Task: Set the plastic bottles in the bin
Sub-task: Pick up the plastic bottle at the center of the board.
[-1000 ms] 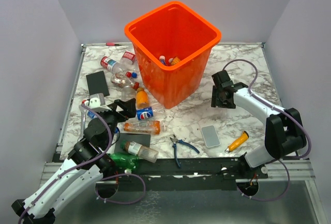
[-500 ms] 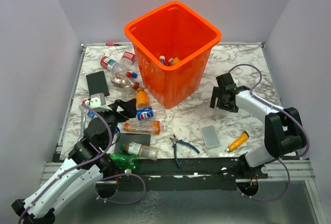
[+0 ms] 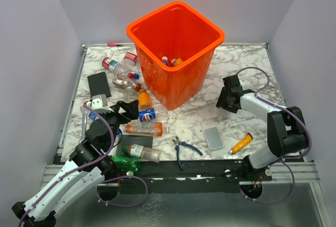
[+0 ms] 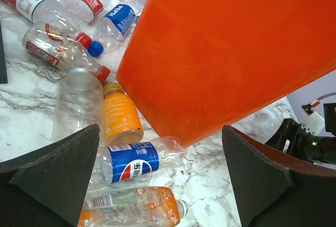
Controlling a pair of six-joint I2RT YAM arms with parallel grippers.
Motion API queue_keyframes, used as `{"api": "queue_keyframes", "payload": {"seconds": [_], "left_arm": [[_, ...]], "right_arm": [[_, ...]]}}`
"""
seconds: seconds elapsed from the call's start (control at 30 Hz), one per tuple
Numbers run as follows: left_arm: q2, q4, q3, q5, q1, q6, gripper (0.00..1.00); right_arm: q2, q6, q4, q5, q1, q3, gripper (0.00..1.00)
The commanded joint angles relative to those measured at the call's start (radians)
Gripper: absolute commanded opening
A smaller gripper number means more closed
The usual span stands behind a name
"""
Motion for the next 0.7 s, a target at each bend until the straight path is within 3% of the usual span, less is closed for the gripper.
{"api": "queue_keyframes", "payload": {"seconds": [0.0,0.17,0.4,0.5,0.67], "left_arm": [[-0.002,0.012,-0.011,0.012,0.001,-0.005,0.99],[0.003,0.018,0.014,-0.001,0.000,0.024,0.99],[0.140,0.137,0.198,0.072,0.000,0.145,0.99],[0.256,0.216,0.329,0.145,0.001,0.162,0.99],[0.437,0.389,0.519,0.387,0.001,0.165,0.99]], "right_arm": [[-0.024,0.008,0.042,-0.027,-0.004,-0.024,0.50],[-0.223,0.014,0.004,-0.026,0.000,-0.061,0.39],[-0.775,-0.072,-0.088,-0.094,0.013,-0.088,0.33],[-0.965,-0.138,-0.076,-0.221,0.013,-0.071,0.33],[-1.132,-0.190,0.033,-0.593,0.013,-0.055,0.33]]}}
